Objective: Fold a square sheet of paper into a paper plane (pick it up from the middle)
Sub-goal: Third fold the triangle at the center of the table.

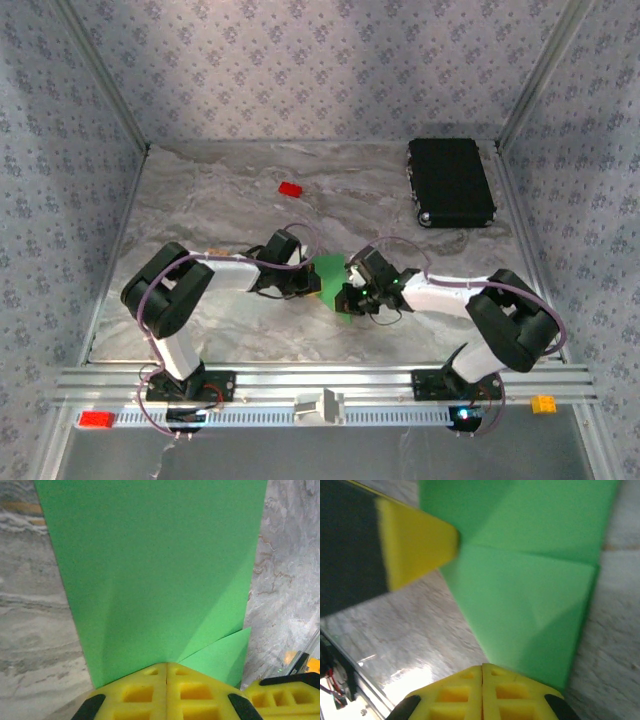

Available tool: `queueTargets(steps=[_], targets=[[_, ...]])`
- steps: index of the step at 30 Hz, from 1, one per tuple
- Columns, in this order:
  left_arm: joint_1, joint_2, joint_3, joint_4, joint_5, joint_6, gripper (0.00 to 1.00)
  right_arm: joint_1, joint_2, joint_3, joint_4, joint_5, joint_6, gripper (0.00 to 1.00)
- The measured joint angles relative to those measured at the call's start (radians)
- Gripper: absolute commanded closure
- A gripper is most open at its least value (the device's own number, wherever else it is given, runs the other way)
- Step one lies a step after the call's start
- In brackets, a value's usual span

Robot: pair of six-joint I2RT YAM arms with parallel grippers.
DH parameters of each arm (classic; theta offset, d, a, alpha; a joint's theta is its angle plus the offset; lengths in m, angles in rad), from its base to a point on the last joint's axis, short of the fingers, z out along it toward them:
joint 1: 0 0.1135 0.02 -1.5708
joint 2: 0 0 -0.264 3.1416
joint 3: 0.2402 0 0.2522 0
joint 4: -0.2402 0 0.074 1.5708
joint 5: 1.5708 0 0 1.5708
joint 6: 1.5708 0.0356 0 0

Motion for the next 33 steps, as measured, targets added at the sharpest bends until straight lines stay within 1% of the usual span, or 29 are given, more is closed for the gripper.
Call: queueTargets(steps=[4, 7, 9, 12, 15, 22, 33], targets=[[0.000, 0.000, 0.000, 0.002, 0.000, 0.000, 0.96, 0.005, 0.045, 0.069, 0.015, -0.008, -0.003, 0.91], [0.000, 0.000, -0.001, 0.003, 0.000, 0.000, 0.96, 0.007, 0.075, 0.087, 0.023, -0.012, -0.007, 0.91], [0.000, 0.000, -0.001, 0.003, 0.000, 0.000, 0.96, 0.010, 0.126, 0.103, 0.038, -0.015, -0.007, 0.91], [0.000, 0.000, -0.001, 0.003, 0.000, 0.000, 0.96, 0.015, 0.165, 0.087, 0.055, -0.016, -0.007, 0.90], [0.000, 0.002, -0.001, 0.004, 0.001, 0.000, 0.97, 0.015, 0.156, 0.068, 0.082, -0.018, -0.007, 0.90], [0.000, 0.008, -0.001, 0.016, 0.010, 0.000, 0.97, 0.015, 0.092, -0.004, 0.102, -0.012, -0.007, 0.88], [0.003, 0.010, -0.016, 0.048, 0.021, -0.005, 0.97, 0.015, -0.097, -0.184, 0.106, 0.000, 0.002, 0.85]])
